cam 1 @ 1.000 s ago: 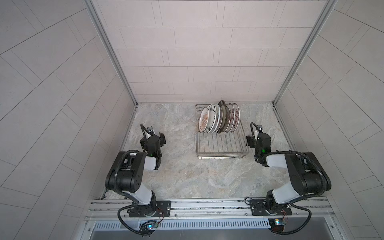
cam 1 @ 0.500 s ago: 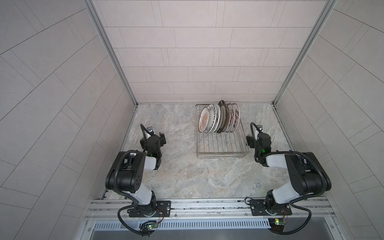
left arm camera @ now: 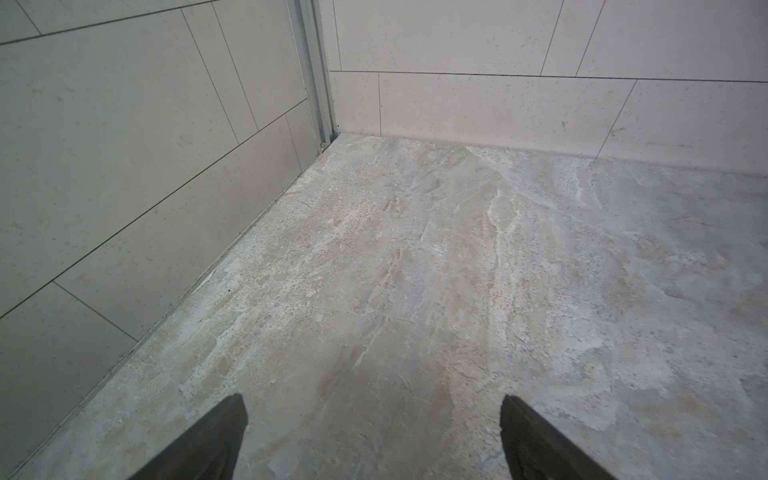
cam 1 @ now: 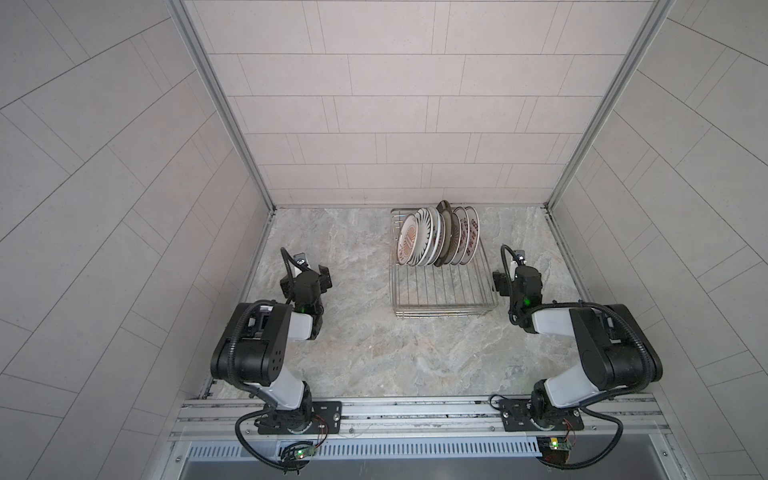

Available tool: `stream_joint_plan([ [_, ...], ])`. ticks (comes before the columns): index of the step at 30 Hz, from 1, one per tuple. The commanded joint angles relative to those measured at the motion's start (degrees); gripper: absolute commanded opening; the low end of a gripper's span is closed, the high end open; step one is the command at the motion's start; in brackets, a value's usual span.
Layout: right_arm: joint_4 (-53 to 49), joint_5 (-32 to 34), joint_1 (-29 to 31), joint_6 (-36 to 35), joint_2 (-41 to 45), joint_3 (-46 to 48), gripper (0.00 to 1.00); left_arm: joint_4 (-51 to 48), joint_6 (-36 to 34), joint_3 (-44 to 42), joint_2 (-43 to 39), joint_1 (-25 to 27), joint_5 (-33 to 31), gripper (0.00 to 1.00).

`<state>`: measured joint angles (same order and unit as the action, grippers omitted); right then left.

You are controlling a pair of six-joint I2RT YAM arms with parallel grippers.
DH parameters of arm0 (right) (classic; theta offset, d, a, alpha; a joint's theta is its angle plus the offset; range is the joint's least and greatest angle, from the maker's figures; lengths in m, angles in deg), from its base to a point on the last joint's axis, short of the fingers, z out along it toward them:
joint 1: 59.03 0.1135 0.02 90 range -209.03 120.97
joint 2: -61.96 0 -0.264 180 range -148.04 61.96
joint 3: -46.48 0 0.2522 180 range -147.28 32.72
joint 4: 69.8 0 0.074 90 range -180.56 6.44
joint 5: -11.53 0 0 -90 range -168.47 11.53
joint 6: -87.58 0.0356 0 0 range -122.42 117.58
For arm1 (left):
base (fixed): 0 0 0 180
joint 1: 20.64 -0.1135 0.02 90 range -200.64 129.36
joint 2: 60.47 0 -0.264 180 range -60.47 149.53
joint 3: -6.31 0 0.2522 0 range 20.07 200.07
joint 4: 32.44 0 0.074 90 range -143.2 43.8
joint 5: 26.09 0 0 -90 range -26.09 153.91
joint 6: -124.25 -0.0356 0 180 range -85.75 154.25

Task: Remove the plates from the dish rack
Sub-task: 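Raise both grippers from the rest pose toward the dish rack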

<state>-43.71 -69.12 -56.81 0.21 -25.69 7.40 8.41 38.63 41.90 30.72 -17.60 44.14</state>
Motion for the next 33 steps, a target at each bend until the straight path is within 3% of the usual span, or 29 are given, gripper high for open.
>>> stream_joint_plan([
  [1, 1.3, 0.8, 0.2, 0.2, 1.1, 0.4, 0.99, 1.4, -0.8, -0.6, -0.3, 0.3, -0.6, 1.00],
  [13, 1.3, 0.8, 0.2, 0.2, 1.2, 0.4, 0.99, 1.7, -1.1, -0.8, -0.4, 0.3, 0.3, 1.00],
  [20, 0.6, 0.4, 0.3, 0.0, 1.9, 0.1, 0.99, 7.4, -1.5, -4.5, -2.5, 0.6, -0.2, 1.00],
  [24, -9.3, 0.0, 0.3, -0.5, 6.1, -3.4, 0.99, 4.2, -2.2, -4.7, -7.1, 1.2, -0.3, 1.00],
  [29, -11.0, 0.1, 0.3, 0.6, 14.5, -0.8, 0.99, -3.7, -3.3, -4.7, -18.4, 2.0, 0.6, 1.00],
  [32, -18.4, 0.4, 0.3, 1.0, 23.7, -0.6, 0.99, -5.2, 3.1, -7.6, -26.3, 2.0, 1.7, 1.00],
  [33, -20.9, 0.2, 0.3, 1.1, 27.3, -0.5, 0.99, -4.9, 8.0, -8.3, -28.2, 2.0, 1.7, 1.00],
])
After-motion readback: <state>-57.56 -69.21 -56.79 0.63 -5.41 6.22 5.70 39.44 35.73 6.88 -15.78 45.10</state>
